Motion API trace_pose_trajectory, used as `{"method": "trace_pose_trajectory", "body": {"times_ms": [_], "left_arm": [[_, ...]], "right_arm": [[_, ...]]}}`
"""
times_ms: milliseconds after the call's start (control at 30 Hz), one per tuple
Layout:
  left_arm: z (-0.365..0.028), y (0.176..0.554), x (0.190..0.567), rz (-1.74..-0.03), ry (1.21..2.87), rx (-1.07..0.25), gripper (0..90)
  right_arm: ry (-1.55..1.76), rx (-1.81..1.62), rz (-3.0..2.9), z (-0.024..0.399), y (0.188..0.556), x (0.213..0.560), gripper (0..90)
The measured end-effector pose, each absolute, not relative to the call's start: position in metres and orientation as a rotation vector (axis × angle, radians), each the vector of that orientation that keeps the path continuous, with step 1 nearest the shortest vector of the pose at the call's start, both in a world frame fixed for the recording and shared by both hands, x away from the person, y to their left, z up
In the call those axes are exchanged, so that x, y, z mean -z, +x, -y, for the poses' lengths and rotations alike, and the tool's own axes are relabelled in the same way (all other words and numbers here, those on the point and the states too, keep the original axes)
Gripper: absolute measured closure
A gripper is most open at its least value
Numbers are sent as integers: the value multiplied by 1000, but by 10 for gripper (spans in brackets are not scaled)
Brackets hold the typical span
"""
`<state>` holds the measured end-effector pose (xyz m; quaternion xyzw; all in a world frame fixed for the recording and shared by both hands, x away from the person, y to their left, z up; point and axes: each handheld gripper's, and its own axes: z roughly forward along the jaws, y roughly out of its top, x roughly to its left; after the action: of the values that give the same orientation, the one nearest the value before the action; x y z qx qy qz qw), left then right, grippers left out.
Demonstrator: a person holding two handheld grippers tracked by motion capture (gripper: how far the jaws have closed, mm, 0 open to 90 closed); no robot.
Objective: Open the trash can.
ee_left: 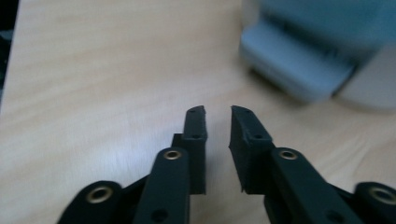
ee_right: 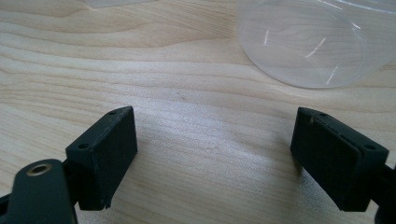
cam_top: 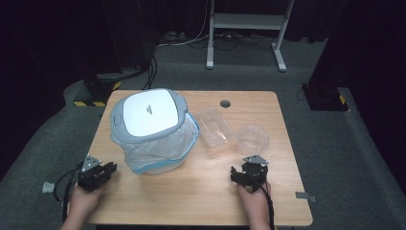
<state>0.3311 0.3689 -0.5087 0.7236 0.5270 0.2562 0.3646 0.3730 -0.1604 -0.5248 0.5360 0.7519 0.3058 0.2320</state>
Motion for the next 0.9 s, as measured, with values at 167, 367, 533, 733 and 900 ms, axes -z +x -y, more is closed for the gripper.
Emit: {"method": "trace_pose_trajectory", "body": {"times_ms": [167,367,533,733,900], "left_arm": [[-364,352,497,-1354,1833,-664,801],[-340,394,497,-1356,1860,-685,742],[-329,405,508,-1353,1908,-707,756],[-330,402,511,-1351,1884,-668,789],[-324,395,519,-1350,1927,-623,803]], "right_arm": [[1470,-846,-2073,160,372,525,143],[1456,-850,-2083,160,372,525,143],[1455,-850,-2086,160,372,525,146],[1444,-857,-2096,160,370,525,146],[1432,-862,-2110,159,367,525,146]]}}
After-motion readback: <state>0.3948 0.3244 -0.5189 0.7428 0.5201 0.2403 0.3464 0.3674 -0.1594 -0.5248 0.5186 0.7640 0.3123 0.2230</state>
